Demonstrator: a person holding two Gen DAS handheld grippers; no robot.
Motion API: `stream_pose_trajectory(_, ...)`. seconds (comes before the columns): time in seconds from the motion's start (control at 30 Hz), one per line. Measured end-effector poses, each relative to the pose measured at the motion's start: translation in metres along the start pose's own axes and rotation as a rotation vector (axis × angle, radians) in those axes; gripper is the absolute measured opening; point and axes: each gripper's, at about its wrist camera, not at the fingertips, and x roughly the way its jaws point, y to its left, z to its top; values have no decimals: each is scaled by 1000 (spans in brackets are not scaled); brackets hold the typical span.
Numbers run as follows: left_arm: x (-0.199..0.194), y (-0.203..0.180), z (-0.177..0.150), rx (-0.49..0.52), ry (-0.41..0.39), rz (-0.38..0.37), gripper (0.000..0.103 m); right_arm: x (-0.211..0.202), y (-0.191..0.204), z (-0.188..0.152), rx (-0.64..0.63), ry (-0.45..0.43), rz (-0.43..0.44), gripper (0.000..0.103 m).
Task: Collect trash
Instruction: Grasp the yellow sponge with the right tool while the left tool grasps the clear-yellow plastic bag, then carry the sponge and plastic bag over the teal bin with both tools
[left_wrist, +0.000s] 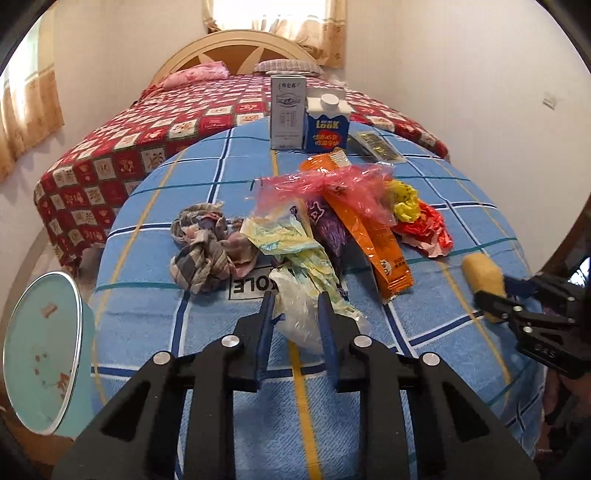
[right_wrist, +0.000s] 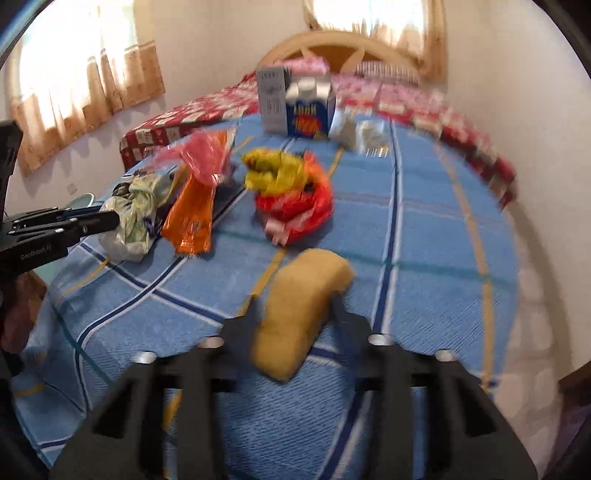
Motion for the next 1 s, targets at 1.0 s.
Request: stream_pose_trajectory(1.0, -94, 80, -14, 8, -120, 234, 18, -25, 82, 53, -179, -193, 63, 26)
